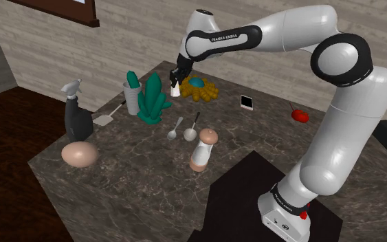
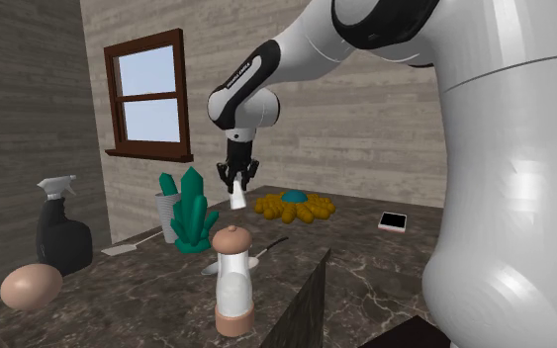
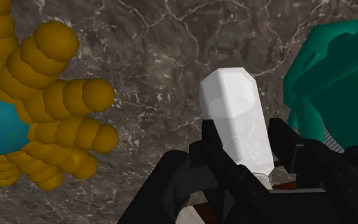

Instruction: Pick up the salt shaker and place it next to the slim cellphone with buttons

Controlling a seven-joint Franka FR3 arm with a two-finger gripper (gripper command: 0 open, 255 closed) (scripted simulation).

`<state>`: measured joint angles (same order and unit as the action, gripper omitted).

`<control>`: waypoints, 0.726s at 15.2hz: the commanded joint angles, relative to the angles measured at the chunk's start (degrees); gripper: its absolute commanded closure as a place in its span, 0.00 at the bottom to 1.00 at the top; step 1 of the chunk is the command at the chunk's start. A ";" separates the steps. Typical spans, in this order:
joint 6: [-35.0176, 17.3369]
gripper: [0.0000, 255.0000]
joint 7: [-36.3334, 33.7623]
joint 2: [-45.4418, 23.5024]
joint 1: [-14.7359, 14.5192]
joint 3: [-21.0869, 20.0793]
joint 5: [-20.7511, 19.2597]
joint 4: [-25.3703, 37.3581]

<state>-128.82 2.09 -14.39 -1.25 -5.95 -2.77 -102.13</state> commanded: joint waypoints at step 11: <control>8.55 1.00 0.34 2.15 0.01 -0.13 0.43 6.40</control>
<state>-120.97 2.44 -12.33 -1.22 -6.07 -2.36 -96.34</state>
